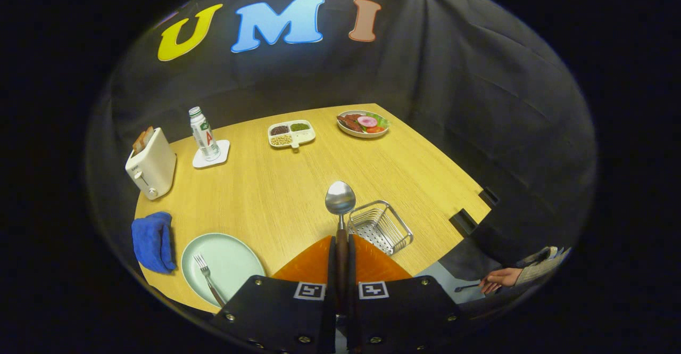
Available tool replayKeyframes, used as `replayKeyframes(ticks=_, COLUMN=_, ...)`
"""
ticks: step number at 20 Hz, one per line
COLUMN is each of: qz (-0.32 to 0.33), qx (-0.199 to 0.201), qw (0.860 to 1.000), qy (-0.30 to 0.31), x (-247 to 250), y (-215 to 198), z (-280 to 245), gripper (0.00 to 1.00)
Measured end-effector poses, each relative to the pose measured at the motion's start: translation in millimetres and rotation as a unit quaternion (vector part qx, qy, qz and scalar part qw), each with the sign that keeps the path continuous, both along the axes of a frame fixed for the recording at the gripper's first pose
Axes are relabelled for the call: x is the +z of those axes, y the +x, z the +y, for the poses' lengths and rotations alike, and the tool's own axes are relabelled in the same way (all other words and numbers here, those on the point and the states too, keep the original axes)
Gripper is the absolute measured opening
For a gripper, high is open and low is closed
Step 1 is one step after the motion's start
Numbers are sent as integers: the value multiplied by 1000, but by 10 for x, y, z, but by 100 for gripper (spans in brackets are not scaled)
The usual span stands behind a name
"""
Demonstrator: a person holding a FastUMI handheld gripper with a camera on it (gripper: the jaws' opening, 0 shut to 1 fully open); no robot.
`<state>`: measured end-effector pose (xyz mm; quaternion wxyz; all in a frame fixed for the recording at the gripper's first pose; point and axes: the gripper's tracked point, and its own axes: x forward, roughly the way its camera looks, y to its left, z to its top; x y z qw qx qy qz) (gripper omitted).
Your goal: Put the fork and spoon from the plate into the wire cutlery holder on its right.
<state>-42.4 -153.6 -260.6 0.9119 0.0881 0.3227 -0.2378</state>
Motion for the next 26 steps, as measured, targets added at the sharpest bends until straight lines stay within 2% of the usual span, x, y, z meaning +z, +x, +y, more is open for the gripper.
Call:
replayKeyframes(ticks=8, qz=20, qx=-34, qw=999, qy=18, x=-201, y=-105, z=-288, gripper=9)
replayKeyframes(ticks=11, qz=14, qx=-34, qw=999, qy=21, x=-187, y=-63, z=-338, gripper=8)
replayKeyframes(ticks=15, qz=-15, qx=-33, qw=998, qy=55, x=-79, y=47, z=-310, gripper=8)
replayKeyframes(ticks=23, qz=-16, qx=-29, qw=999, qy=43, x=-58, y=72, z=-359, gripper=8)
replayKeyframes(ticks=26, qz=-23, qx=-9, qw=999, qy=27, x=-2, y=140, z=-302, gripper=8)
